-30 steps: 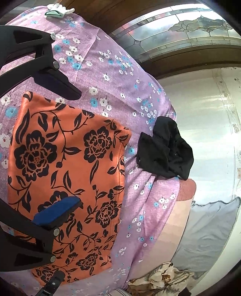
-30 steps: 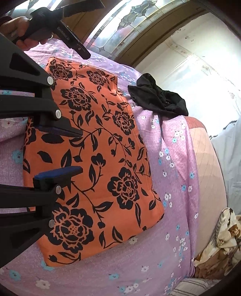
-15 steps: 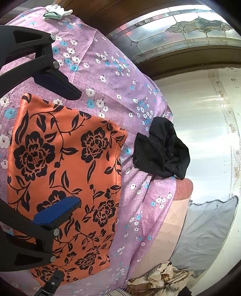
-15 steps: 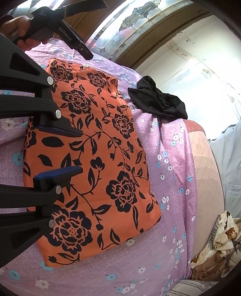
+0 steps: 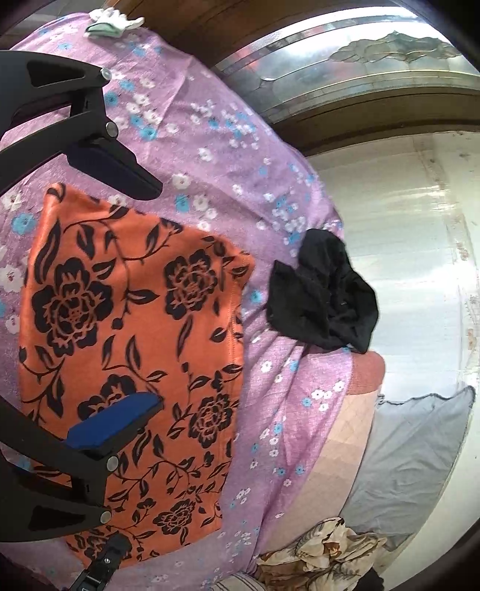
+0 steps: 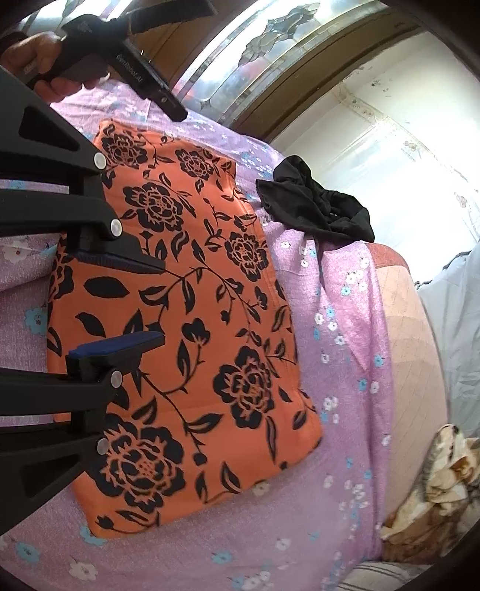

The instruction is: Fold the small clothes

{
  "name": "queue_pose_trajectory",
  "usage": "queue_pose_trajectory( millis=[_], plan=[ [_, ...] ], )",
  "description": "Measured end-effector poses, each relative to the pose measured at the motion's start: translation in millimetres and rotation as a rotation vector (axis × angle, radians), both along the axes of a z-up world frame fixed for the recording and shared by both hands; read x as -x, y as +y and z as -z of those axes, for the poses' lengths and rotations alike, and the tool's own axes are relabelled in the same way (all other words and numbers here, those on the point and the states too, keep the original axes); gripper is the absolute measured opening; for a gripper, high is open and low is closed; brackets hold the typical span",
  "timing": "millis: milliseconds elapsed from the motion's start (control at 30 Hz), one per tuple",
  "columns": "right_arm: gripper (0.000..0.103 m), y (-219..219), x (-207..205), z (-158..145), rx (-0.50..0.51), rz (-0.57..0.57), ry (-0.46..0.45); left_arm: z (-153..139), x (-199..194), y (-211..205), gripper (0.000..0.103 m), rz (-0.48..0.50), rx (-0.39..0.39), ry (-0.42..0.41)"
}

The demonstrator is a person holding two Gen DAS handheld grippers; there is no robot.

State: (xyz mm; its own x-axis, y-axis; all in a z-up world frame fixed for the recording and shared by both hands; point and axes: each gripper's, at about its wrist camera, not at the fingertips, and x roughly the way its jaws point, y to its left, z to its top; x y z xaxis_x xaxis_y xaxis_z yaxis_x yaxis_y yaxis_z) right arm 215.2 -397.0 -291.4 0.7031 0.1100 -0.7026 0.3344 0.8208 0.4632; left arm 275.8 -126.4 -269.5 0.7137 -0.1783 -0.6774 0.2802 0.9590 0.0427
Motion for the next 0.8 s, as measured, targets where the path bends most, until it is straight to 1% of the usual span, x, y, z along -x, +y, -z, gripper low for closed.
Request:
queue_pose_trajectory(
  millis=[100,133,200,233,267,300,367,433,467,533,633,667,700,800],
  plan=[
    [0.036,-10,4,9,-0.105,0.012,0.019,10,-4,12,0.103,-0.003,0.055,0.1],
    [0.036,-13,6,11,-0.141,0.021,0.024,16,-6,18,0.103,-0.01,0.074,0.15],
    [0.036,-23,15,20,-0.249,0.055,0.04,29,-7,29,0.103,-0.036,0.105,0.237],
    [0.037,-29,21,25,-0.322,0.086,0.045,36,-7,36,0.103,-0.055,0.132,0.283],
    [0.04,-34,28,29,-0.376,0.117,0.044,40,-7,43,0.103,-0.073,0.154,0.315],
    [0.045,-38,33,31,-0.407,0.137,0.041,45,-6,51,0.103,-0.098,0.182,0.354],
    [0.056,-44,45,31,-0.436,0.186,0.034,52,-1,64,0.103,-0.14,0.225,0.4],
    [0.056,-51,61,30,-0.454,0.25,0.023,54,5,71,0.103,-0.161,0.25,0.418],
    [0.056,-53,66,31,-0.47,0.265,0.02,55,11,75,0.103,-0.165,0.264,0.424],
    [0.056,-57,83,38,-0.537,0.319,0.02,58,18,78,0.103,-0.162,0.284,0.44],
    [0.056,-61,98,53,-0.632,0.375,0.05,64,28,76,0.103,-0.113,0.361,0.497],
    [0.056,-61,102,62,-0.681,0.395,0.065,66,28,74,0.103,-0.096,0.383,0.513],
    [0.056,-61,104,67,-0.709,0.409,0.077,67,26,72,0.103,-0.083,0.401,0.525],
    [0.056,-61,104,83,-0.755,0.441,0.111,76,16,67,0.103,-0.072,0.454,0.556]
  ],
)
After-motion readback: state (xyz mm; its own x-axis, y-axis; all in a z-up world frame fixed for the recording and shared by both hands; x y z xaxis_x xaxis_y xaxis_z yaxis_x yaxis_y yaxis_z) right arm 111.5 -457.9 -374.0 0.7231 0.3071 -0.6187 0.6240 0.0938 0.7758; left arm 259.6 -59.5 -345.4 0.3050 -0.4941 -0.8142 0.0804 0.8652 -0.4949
